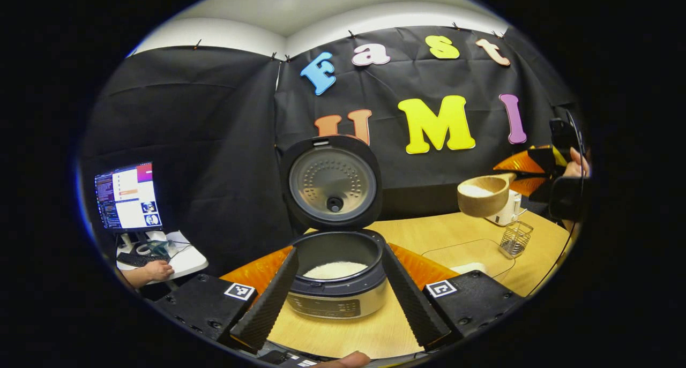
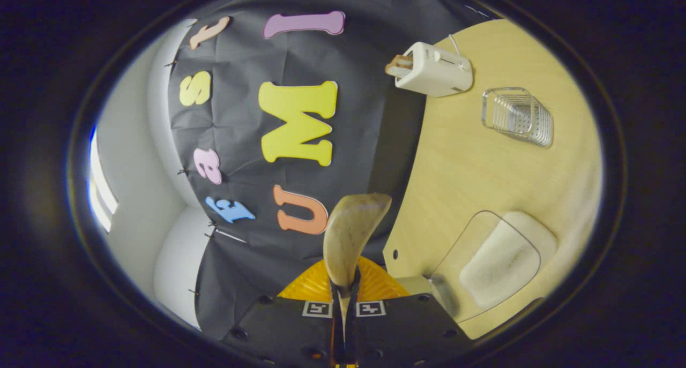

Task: Close the left gripper, press the button to open the rice cooker; take a wooden spoon from the chopstick holder with the right hand, scoop a spoonful of rice and pour it into the rice cooker, then put the wooden spoon back into the chopstick holder.

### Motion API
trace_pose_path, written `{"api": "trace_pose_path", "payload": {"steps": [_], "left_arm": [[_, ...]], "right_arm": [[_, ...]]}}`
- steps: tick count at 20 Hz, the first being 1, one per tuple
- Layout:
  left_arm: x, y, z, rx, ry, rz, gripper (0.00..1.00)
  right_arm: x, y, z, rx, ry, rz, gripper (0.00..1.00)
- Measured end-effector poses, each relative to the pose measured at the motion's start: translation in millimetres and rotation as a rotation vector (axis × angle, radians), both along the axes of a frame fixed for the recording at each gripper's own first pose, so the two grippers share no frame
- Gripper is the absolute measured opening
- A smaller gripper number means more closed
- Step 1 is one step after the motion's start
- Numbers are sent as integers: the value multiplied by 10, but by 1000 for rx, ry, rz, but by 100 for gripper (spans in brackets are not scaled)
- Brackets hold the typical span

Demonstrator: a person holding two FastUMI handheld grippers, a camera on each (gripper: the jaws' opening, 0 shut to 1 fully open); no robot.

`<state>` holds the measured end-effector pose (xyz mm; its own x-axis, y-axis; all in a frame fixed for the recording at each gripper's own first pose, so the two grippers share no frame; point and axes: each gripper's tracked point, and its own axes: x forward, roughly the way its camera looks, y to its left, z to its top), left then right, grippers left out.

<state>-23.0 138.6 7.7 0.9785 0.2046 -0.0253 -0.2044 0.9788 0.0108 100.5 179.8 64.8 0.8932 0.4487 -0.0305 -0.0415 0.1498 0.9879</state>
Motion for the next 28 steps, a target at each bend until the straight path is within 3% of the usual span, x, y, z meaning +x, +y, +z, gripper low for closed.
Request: {"api": "trace_pose_path", "payload": {"steps": [7,11,12,13,16,19,23,28], "left_arm": [[-83,461,-173,6,40,49,100],[-178,766,-251,-22,50,84,100],[-194,851,-269,-31,49,97,96],[-209,940,-314,-46,53,111,100],[-210,1129,-425,-93,75,144,100],[-169,1108,-476,-130,80,117,100],[-147,1041,-449,-101,72,90,100],[-163,1118,-473,-103,76,103,100]], "right_arm": [[-69,1022,258,-103,-50,68,1],[23,1547,162,-199,-42,65,1],[46,1667,137,-218,-37,69,1],[49,1783,102,-232,-31,77,2],[127,2051,13,-304,-29,93,2],[209,2181,-35,-431,-56,65,2],[289,2314,-77,-679,-116,40,2],[383,2360,-58,-961,-176,2,2]]}}
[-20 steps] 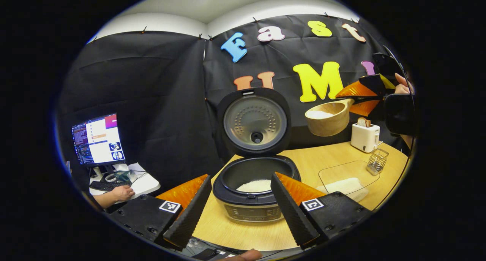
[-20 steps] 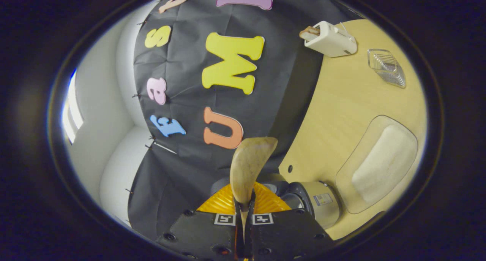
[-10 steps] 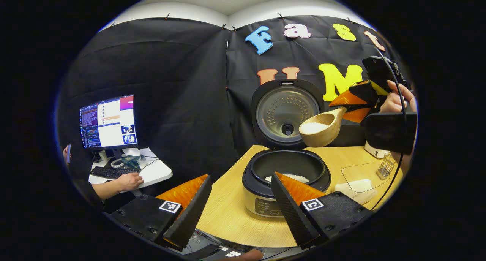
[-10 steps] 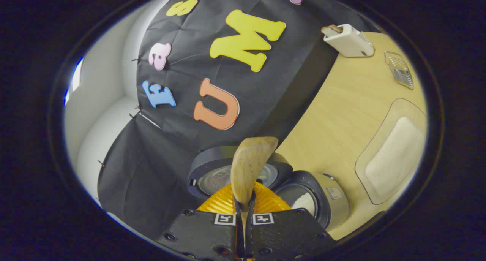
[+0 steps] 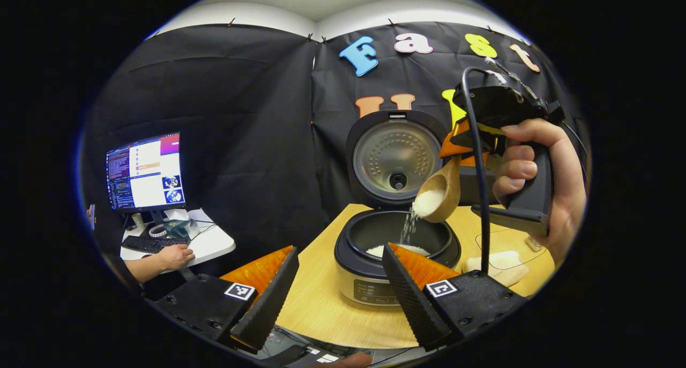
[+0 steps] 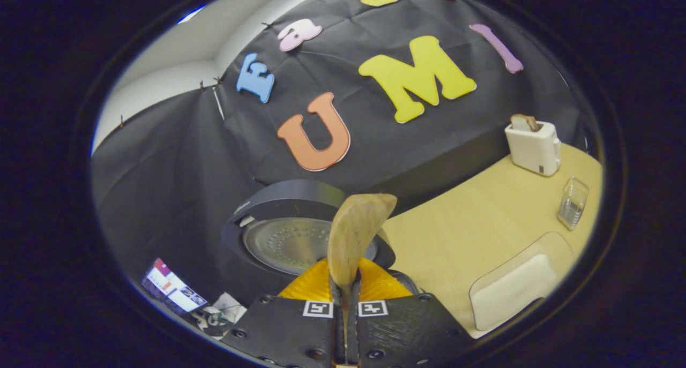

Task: Close the left gripper, press the button to open the rice cooker; take a wooden spoon from the chopstick holder with the right hand, scoop a spoonful of rice and pour it into the rice cooker, then put the wooden spoon back into the chopstick holder.

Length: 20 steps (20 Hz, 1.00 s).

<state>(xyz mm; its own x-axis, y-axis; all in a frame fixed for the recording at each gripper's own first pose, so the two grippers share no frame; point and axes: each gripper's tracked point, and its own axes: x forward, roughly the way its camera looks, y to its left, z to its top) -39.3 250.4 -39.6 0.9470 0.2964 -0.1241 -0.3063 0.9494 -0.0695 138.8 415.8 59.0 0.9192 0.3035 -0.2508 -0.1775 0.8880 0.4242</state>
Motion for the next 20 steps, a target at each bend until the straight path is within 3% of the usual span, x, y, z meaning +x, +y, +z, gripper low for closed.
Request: {"api": "trace_pose_path", "payload": {"steps": [5,11,15,20], "left_arm": [[16,-4,6,-1,5,2,100],[28,-75,32,13,0,-6,100],[40,-38,3,6,7,7,100],[48,17,-21,17,19,24,96]], "right_arm": [[48,57,86,-178,-77,28,2],[174,211,133,-423,-138,132,2],[75,368,109,-559,-217,217,2],[-157,588,-81,-668,-211,303,2]]}}
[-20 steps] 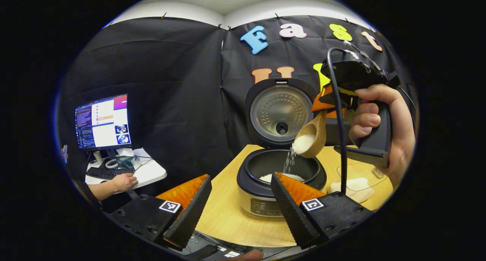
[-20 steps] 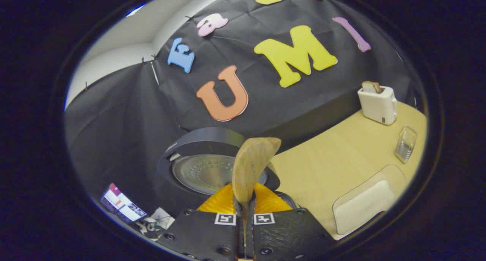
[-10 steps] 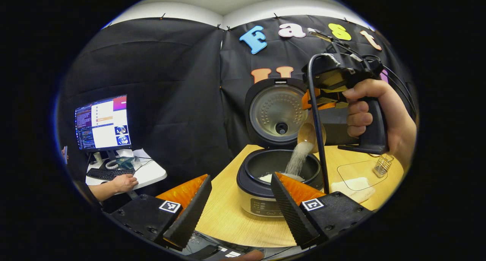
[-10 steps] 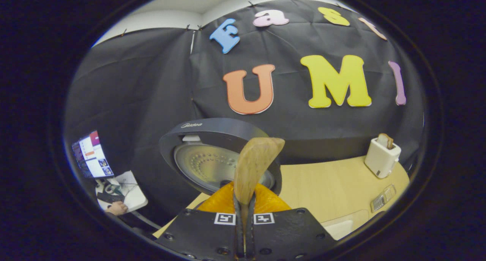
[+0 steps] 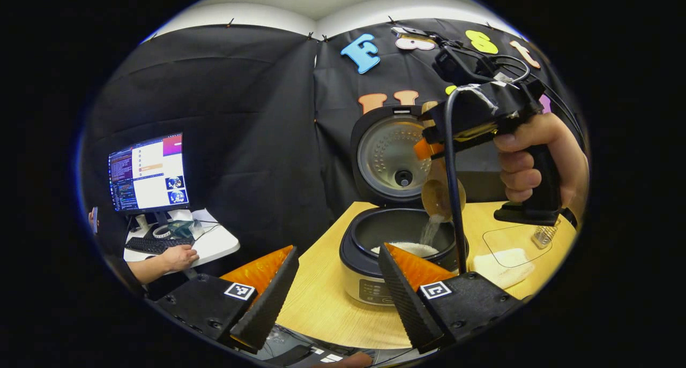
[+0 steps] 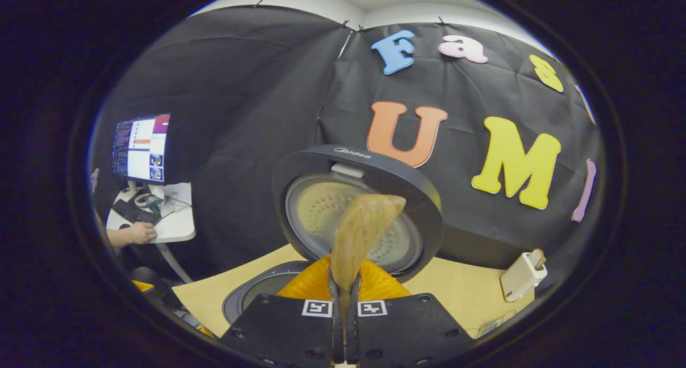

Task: Close the left gripper, press the button to open the rice cooker; take a wooden spoon from the chopstick holder with the right hand, scoop a spoonful of rice and pour it into the rice cooker, then put the wooden spoon back into the chopstick holder.

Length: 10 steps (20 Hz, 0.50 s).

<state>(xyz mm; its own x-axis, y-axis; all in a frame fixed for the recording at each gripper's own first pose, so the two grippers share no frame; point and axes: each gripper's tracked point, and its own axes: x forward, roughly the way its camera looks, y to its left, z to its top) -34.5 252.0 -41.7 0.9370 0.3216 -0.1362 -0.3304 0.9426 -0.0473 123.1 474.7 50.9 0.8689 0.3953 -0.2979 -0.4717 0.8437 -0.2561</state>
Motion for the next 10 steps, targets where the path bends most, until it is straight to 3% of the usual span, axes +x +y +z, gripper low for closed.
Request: {"api": "trace_pose_path", "payload": {"steps": [10], "left_arm": [[46,-123,67,-1,-14,-7,96]], "right_arm": [[-9,-273,233,-89,-120,-43,2]]}}
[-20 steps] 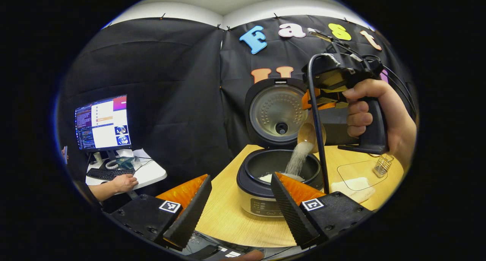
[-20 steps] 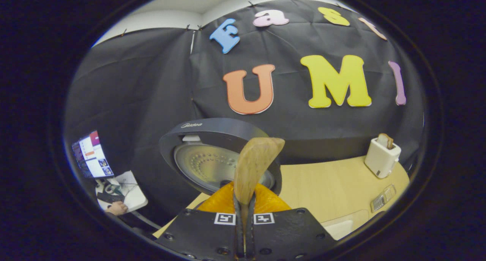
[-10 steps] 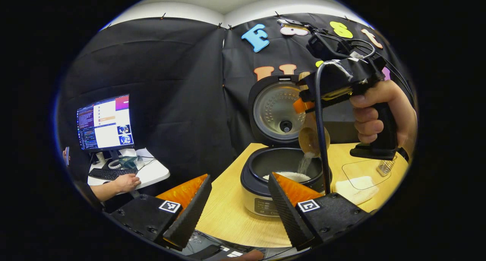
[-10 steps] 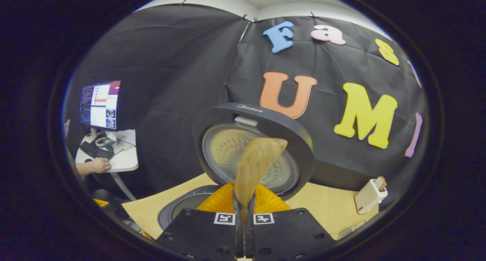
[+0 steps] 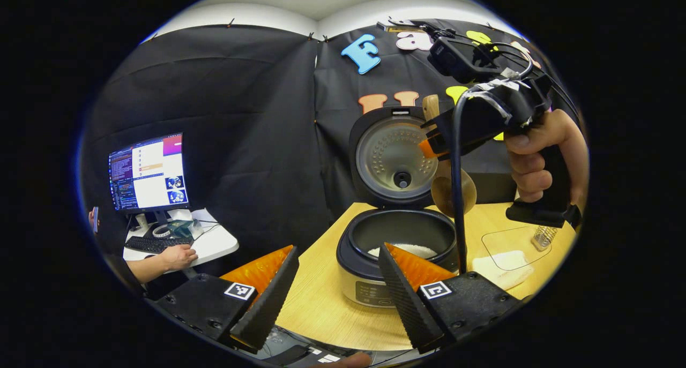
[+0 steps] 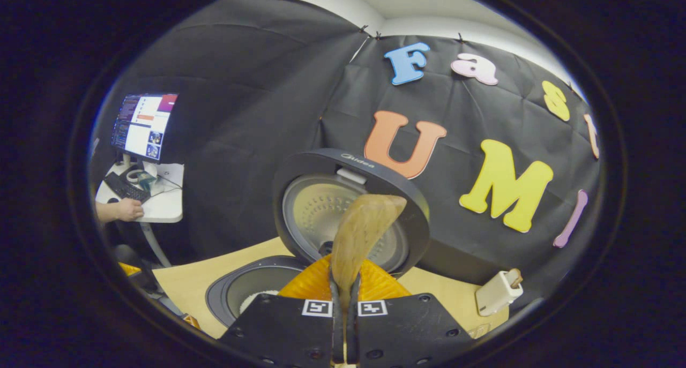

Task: Close the left gripper, press the button to open the rice cooker; take a wooden spoon from the chopstick holder with the right hand, scoop a spoonful of rice and pour it into the rice cooker, then put the wooden spoon back into the chopstick holder.

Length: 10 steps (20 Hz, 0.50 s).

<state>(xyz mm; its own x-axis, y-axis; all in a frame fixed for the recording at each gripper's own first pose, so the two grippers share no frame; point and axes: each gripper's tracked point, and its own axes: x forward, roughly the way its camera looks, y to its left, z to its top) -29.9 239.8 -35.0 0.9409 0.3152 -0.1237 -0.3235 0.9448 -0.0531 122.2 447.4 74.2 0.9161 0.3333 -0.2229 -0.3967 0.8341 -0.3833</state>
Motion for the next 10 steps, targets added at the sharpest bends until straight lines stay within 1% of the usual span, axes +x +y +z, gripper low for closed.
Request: {"api": "trace_pose_path", "payload": {"steps": [3,7,10], "left_arm": [[13,-112,50,-1,-14,-21,96],[19,-303,181,10,-40,-43,96],[29,-470,241,19,-46,-55,96]], "right_arm": [[-6,-234,130,25,-24,-39,2],[-33,-597,204,70,-17,-77,3],[23,-915,214,106,-12,-106,4]]}}
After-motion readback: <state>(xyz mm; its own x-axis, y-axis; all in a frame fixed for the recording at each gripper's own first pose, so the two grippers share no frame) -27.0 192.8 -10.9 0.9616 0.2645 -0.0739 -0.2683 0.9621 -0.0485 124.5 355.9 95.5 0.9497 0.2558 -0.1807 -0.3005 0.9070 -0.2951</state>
